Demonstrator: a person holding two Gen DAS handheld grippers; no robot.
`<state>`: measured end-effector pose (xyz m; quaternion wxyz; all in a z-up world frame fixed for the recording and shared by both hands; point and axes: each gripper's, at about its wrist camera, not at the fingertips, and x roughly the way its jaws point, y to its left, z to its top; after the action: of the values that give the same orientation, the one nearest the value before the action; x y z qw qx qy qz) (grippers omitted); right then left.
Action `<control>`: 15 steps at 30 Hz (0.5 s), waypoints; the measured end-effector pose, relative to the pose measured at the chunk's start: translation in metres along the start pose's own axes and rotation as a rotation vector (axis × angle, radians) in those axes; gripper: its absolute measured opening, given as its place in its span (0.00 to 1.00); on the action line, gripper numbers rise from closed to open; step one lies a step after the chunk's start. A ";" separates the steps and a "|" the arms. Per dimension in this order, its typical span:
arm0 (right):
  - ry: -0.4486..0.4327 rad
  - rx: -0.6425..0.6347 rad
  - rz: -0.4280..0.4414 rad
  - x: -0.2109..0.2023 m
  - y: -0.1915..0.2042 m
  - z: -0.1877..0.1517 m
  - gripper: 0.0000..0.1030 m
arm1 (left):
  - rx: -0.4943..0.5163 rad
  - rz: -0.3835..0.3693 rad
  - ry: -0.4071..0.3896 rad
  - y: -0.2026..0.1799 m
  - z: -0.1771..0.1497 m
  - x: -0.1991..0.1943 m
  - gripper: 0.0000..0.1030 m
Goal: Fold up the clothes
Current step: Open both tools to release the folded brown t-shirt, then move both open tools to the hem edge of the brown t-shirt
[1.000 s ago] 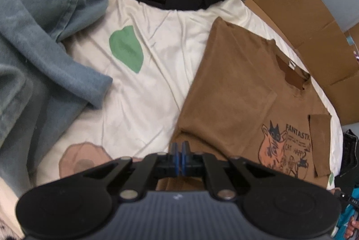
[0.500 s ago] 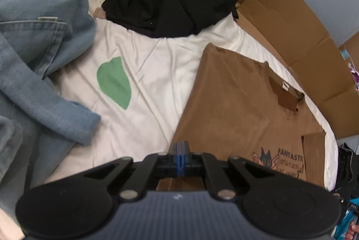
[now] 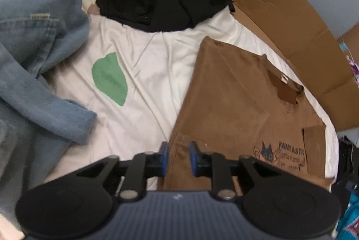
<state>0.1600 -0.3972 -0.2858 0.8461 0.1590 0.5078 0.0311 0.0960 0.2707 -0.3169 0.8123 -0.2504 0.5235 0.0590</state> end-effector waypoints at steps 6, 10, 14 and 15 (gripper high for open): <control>-0.061 -0.016 0.002 -0.011 -0.003 -0.012 0.49 | 0.074 0.070 0.007 -0.009 0.001 -0.016 0.39; -0.041 -0.090 -0.020 0.002 0.000 -0.026 0.48 | 0.114 0.080 -0.014 -0.020 0.006 -0.028 0.44; -0.048 -0.107 -0.046 0.012 -0.004 -0.033 0.48 | 0.166 0.086 -0.013 -0.026 0.008 -0.017 0.45; -0.047 -0.101 -0.046 0.014 -0.006 -0.034 0.48 | 0.182 0.091 -0.012 -0.027 0.009 -0.012 0.44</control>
<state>0.1368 -0.3917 -0.3146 0.8652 0.1049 0.4891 0.0334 0.1074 0.2532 -0.2941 0.8312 -0.1511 0.5328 0.0494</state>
